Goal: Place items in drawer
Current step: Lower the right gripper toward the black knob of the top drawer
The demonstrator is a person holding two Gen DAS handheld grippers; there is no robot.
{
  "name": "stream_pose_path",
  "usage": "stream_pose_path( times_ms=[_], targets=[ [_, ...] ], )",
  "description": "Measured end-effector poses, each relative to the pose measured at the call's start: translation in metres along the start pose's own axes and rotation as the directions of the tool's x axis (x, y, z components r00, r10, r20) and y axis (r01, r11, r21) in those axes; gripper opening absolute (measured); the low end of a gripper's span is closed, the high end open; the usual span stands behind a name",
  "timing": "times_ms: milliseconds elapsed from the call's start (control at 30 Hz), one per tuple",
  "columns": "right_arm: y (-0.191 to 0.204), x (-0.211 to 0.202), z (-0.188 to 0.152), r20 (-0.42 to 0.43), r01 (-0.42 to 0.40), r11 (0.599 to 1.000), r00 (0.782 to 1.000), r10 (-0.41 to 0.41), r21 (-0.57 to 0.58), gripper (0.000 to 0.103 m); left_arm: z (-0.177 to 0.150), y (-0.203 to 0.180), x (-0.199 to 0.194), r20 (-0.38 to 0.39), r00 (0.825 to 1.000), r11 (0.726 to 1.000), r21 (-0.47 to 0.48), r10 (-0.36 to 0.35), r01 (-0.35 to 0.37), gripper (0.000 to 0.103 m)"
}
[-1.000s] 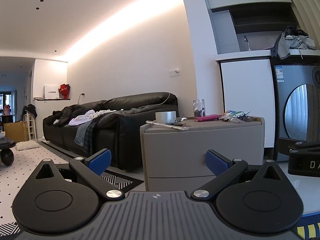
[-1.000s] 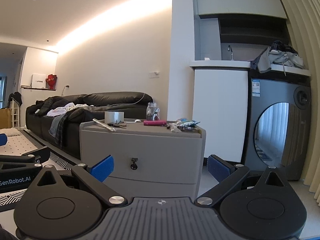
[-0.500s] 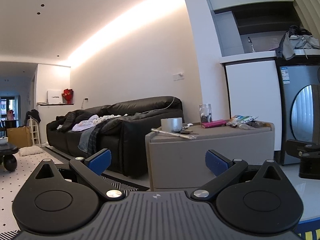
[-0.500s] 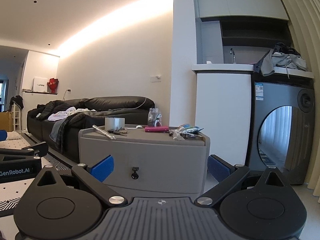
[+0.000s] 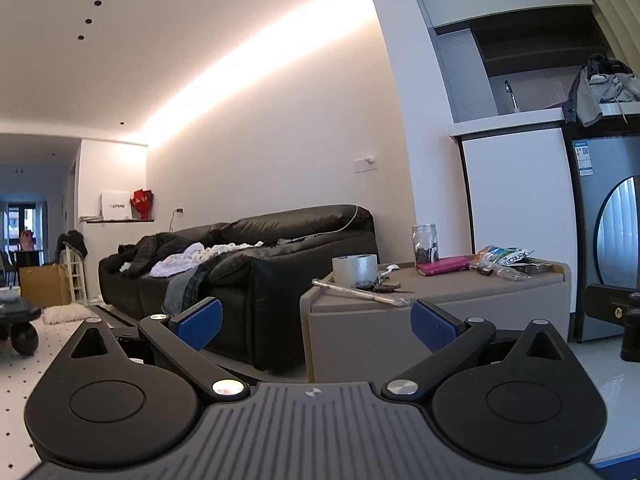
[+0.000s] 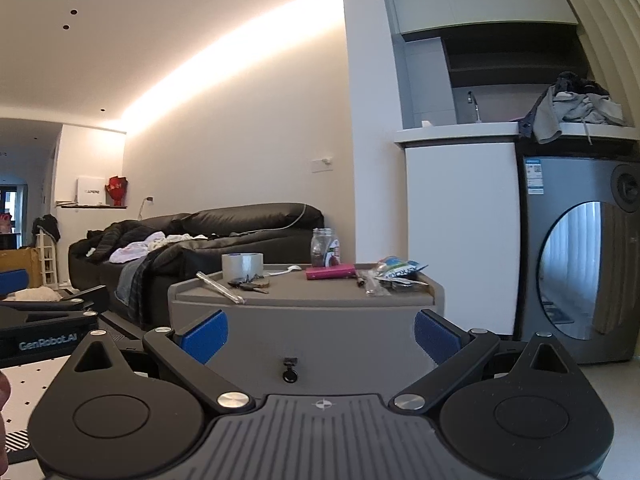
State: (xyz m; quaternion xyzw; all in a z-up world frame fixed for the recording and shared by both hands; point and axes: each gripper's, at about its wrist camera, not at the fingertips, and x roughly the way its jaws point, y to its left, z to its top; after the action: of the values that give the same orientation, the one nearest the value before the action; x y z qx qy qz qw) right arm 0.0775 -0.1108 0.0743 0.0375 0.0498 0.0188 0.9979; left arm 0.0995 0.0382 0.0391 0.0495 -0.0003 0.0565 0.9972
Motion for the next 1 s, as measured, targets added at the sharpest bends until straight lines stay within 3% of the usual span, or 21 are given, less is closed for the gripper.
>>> stream_pose_path(
  times_ms=[767, 1000],
  targets=[
    [0.003, 0.026, 0.004, 0.0, 0.021, 0.999, 1.0, -0.021, -0.042, 0.101, -0.002, -0.014, 0.072, -0.048, 0.996, 0.997, 0.018, -0.069, 0.07, 0.103],
    [0.009, 0.036, -0.004, -0.032, 0.019, 0.998, 0.999, -0.021, -0.06, 0.101, 0.0, -0.013, 0.093, -0.068, 0.993, 0.995, -0.038, -0.098, 0.095, 0.103]
  ],
)
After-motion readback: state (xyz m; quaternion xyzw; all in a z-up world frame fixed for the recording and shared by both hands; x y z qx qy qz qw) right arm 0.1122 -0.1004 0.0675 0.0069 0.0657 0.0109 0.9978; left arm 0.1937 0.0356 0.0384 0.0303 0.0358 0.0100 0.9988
